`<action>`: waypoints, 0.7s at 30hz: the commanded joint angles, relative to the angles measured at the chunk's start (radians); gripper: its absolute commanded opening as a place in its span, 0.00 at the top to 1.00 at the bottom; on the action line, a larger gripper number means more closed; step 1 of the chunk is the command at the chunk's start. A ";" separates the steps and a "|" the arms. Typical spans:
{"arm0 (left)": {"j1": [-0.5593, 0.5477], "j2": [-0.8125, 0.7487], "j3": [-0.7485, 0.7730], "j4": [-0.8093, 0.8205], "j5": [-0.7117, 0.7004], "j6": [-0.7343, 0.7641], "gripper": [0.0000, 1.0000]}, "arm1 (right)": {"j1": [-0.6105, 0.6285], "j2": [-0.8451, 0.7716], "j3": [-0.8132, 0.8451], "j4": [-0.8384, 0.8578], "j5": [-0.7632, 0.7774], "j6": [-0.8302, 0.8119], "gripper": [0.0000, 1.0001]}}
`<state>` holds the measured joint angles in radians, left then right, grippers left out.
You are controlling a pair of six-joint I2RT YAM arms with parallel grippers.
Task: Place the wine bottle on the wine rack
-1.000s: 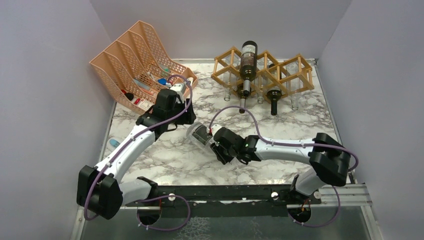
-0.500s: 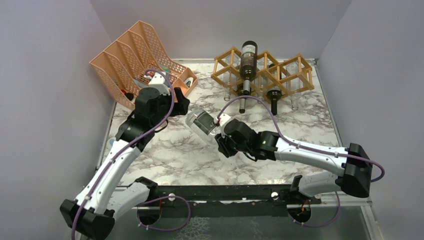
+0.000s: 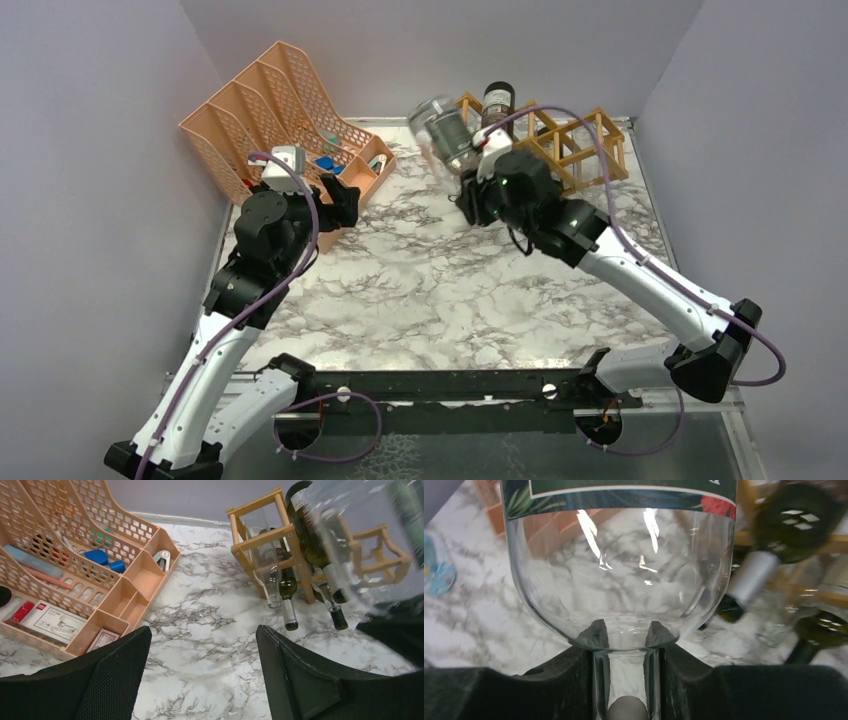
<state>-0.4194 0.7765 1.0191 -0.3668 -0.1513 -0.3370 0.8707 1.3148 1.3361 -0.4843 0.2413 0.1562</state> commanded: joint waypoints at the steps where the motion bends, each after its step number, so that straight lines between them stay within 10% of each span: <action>1: -0.004 0.013 -0.030 0.006 0.000 0.006 0.17 | -0.190 -0.020 0.150 0.112 0.041 0.020 0.99; 21: -0.002 0.259 -0.004 -0.129 0.287 0.053 0.01 | -0.829 0.193 0.310 0.015 -0.417 0.180 0.99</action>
<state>-0.4194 1.0096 0.9840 -0.4561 0.0635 -0.3321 0.0704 1.4895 1.5566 -0.6006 -0.0105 0.3256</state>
